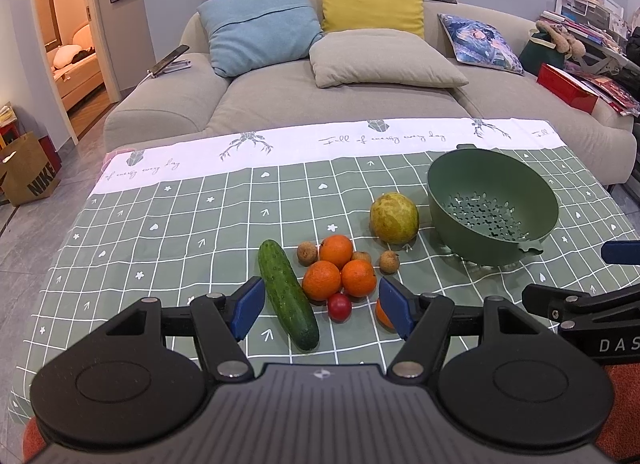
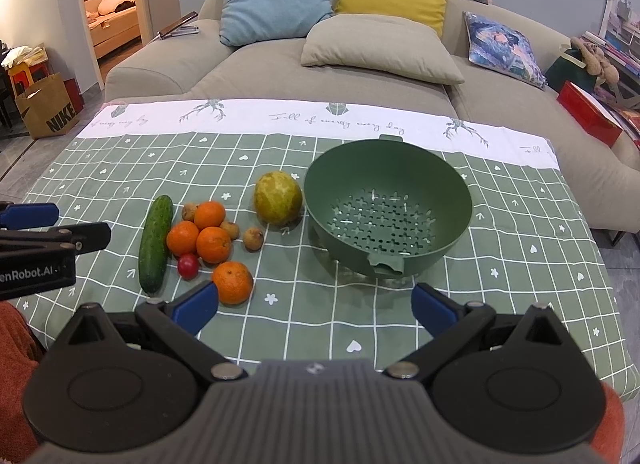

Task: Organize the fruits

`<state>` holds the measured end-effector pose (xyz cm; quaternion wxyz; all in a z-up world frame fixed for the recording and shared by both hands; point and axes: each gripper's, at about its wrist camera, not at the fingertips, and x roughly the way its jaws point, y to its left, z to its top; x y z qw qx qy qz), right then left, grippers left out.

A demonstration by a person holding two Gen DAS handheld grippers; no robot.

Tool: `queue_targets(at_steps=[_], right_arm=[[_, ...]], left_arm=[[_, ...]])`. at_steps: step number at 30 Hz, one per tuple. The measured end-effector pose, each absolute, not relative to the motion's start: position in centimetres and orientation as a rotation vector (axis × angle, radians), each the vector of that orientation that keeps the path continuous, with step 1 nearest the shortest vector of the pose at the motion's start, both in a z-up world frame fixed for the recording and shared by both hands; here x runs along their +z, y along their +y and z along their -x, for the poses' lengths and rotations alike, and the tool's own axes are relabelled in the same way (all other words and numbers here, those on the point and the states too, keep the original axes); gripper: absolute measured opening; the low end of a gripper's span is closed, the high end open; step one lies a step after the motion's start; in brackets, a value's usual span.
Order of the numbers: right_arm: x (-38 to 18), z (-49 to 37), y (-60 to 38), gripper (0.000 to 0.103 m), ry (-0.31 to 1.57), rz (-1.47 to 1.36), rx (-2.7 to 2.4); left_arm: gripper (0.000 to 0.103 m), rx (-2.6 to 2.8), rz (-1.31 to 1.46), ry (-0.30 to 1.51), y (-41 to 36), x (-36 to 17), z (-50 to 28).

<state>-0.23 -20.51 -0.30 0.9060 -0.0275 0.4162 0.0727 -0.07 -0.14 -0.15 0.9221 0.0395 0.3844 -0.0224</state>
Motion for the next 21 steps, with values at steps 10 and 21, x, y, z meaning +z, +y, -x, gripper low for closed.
queue_targets(at_steps=[10,21], right_arm=[[-0.1,0.0,-20.4,0.099,0.868,0.055,0.148],[-1.0,-1.0,-21.1,0.099,0.869,-0.067,0.22]], left_arm=[[0.077,-0.045,-0.078,0.791,-0.1,-0.2,0.1],[0.077,-0.075,-0.003,0.861,0.9,-1.0,-0.9]])
